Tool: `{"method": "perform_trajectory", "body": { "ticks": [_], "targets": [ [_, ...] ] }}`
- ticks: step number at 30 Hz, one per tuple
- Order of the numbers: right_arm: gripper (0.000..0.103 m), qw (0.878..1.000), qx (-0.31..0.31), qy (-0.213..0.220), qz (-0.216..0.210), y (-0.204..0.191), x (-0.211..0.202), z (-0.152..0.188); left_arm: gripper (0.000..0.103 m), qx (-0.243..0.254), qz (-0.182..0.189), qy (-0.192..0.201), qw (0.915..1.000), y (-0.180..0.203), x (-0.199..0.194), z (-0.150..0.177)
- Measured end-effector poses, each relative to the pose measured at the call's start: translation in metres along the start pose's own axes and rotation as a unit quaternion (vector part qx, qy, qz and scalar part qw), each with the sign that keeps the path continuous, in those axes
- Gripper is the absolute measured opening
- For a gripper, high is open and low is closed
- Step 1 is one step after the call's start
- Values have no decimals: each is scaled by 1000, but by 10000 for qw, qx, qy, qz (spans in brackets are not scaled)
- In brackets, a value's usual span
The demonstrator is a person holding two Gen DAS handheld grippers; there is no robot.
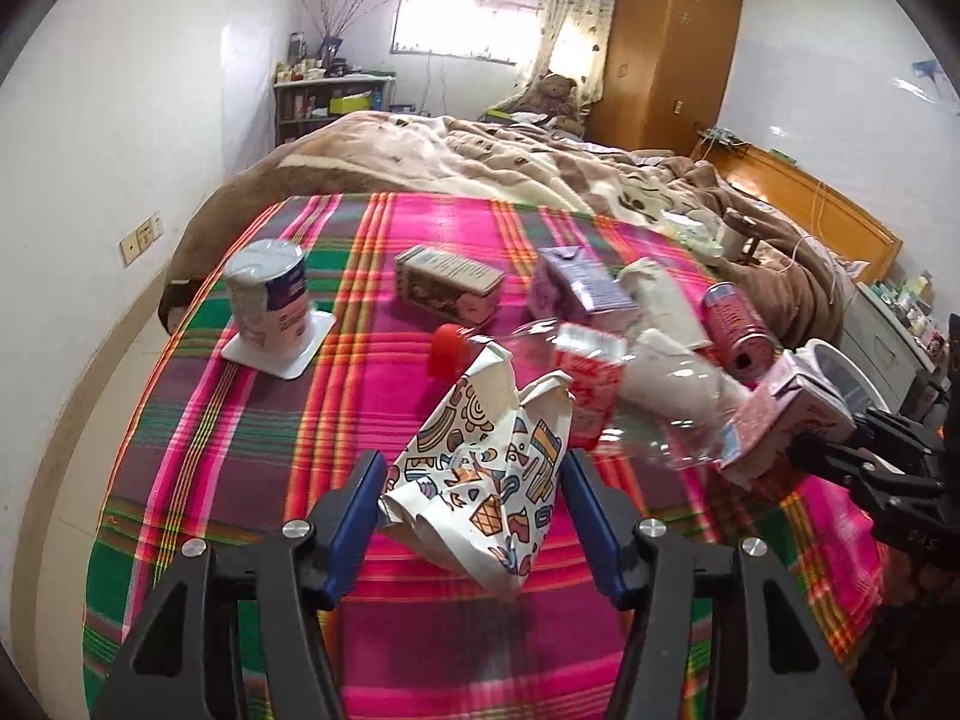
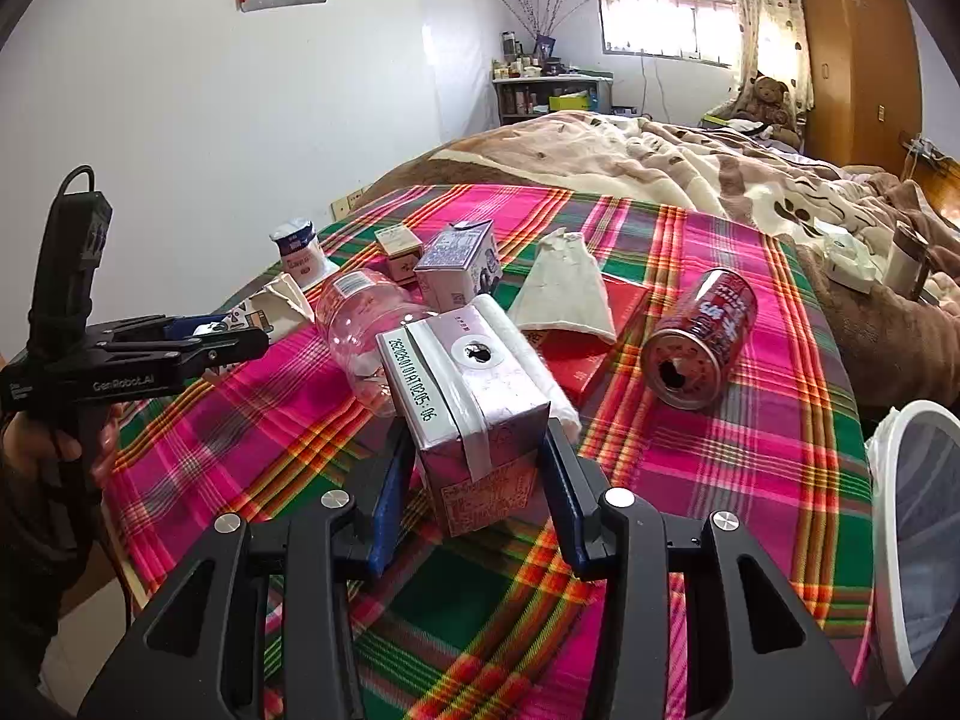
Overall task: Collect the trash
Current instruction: 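Grasp the patterned paper cup with the left tool while the right tool grasps the pink carton, then move the cup and carton over the wastebasket and open both tools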
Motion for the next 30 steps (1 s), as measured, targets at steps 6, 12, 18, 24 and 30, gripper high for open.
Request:
{"method": "perform_trajectory", "body": {
  "ticks": [6, 12, 18, 24, 30],
  "targets": [
    [43, 9999, 99, 132, 54, 6, -16, 1, 60, -16, 65, 149, 9999, 20, -18, -6],
    [43, 9986, 274, 323, 320, 25, -40, 2, 60, 240, 256, 269, 9990, 60, -33, -13],
    [43, 9957, 461, 473, 643, 52, -66, 8, 60, 399, 583, 194, 9973, 108, -26, -11],
    [43, 9910, 613, 599, 1032, 84, -93, 15, 60, 678, 899, 226, 9934, 161, -21, -15],
    [43, 9836, 887, 701, 1409, 121, -117, 22, 60, 868, 1366, 204, 9866, 219, -16, -20]
  ]
}}
Point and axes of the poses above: each gripper's, at about its wrist camera, not at the fingertips, and x roughly the way its jaws point, y to its right, z to its underside, the point moved 9 cm from there along x, roughly the way its jaws point, and after that the axes turned 2 degrees about -x, right-handed, at the moved point
